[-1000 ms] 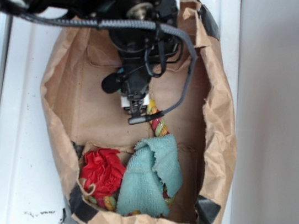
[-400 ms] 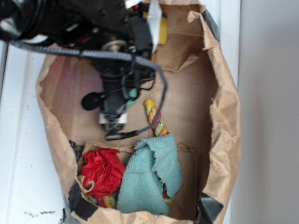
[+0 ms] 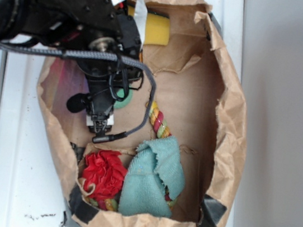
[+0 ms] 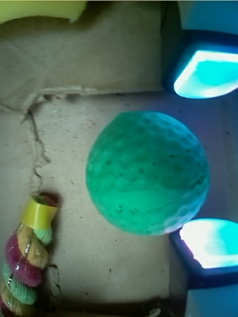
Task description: Grab the green ball.
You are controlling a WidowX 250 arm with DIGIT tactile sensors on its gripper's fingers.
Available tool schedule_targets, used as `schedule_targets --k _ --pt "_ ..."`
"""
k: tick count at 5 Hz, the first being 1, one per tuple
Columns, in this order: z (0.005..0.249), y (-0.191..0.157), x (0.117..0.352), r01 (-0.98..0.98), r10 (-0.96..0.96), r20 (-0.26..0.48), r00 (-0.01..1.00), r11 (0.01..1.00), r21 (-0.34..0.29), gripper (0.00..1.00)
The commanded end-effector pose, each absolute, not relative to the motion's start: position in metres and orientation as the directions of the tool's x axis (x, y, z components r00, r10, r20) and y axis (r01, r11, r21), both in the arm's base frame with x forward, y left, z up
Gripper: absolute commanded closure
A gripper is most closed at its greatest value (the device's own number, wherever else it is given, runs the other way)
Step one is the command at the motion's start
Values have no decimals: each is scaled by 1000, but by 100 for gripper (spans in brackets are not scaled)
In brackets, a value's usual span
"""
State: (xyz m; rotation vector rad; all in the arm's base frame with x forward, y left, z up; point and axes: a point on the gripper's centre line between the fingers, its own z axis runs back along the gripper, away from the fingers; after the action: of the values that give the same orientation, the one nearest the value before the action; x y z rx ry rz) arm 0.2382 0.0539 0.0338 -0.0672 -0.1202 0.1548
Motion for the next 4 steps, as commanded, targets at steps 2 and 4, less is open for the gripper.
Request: schedule_targets --k 2,4 --pt "54 50 250 -174 191 161 968 978 -115 100" --pt "57 50 253 -178 195 167 966 977 -114 0"
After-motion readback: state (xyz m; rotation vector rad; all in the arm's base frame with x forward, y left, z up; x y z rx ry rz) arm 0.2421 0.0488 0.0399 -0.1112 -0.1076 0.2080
